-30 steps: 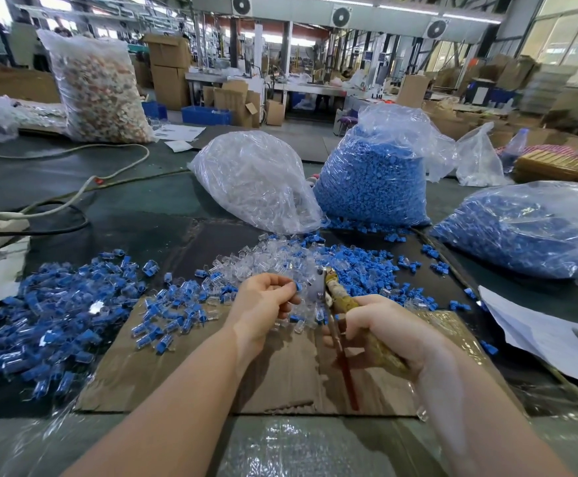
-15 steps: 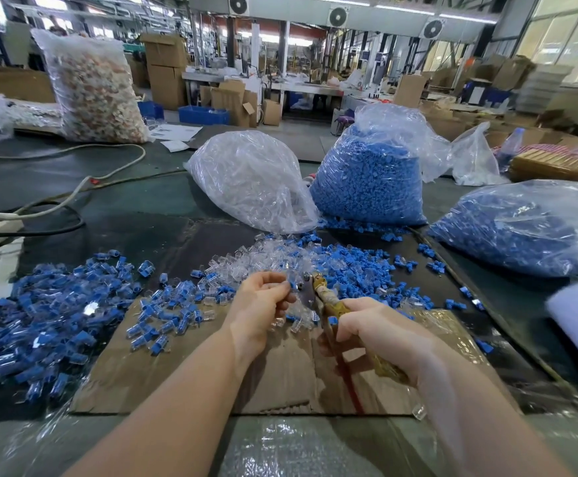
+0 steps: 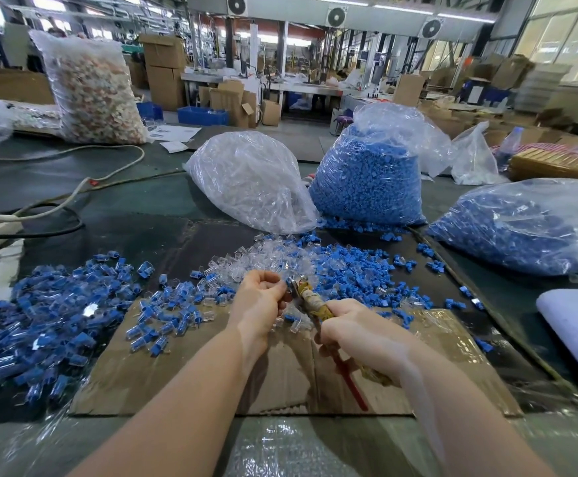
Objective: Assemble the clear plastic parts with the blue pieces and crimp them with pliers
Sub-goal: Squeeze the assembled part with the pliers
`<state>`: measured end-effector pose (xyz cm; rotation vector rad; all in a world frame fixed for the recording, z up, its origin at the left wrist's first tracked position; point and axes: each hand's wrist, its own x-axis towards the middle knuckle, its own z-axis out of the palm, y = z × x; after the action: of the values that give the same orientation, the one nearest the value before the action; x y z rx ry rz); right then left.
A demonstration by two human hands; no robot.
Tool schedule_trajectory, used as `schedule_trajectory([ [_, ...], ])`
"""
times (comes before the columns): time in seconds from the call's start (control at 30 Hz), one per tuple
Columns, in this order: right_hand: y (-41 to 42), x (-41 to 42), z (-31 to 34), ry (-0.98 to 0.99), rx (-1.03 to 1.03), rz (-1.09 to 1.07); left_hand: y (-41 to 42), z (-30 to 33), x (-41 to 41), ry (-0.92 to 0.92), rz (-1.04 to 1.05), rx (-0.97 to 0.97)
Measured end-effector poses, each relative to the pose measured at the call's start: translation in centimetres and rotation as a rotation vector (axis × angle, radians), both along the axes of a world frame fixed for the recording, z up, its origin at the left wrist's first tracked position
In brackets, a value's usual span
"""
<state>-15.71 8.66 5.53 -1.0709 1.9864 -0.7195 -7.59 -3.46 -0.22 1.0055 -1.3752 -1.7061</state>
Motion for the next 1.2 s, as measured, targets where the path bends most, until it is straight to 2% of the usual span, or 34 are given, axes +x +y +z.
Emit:
schedule_trajectory([
  [0.23, 0.0, 0.3, -0.2, 0.101, -0.004, 0.031, 0.2, -0.1, 0.0, -0.027, -0.008, 0.008],
  [0.4, 0.1, 0.1, -0.6, 0.075, -0.062, 0.022, 0.5, 0.2, 0.3, -0.021, -0.004, 0.039],
  [0.5, 0.3, -0.3, -1.3, 0.082, -0.132, -0.023, 0.3, 0.6, 1.2, -0.067, 0.041, -0.041],
  [0.57, 0.4, -1.1, -2.4, 0.193, -0.161, -0.095, -0.5, 0.7, 2.4, -0.244, 0.134, -0.258],
  [0.63, 0.5, -2.1, -3.4, 0.41, -0.132, -0.17, -1.7, 0.4, 4.2, -0.553, 0.25, -0.543],
  [0.7, 0.8, -3.2, -4.1, 0.616, -0.054, -0.234, -2.9, 0.1, 6.1, -0.783, 0.361, -0.726],
  [0.77, 1.2, -3.9, -4.7, 0.758, 0.028, -0.282, -4.1, -0.3, 7.8, -0.932, 0.408, -0.81],
  [0.87, 1.5, -4.4, -5.7, 0.883, 0.101, -0.31, -5.1, -0.9, 9.2, -1.06, 0.371, -0.826],
  [1.03, 1.6, -4.4, -7.0, 1.031, 0.152, -0.286, -5.1, -1.2, 8.9, -1.105, 0.317, -0.833],
  [1.2, 1.5, -4.1, -7.1, 1.132, 0.143, -0.272, -3.7, -1.2, 7.1, -0.819, 0.241, -0.901],
])
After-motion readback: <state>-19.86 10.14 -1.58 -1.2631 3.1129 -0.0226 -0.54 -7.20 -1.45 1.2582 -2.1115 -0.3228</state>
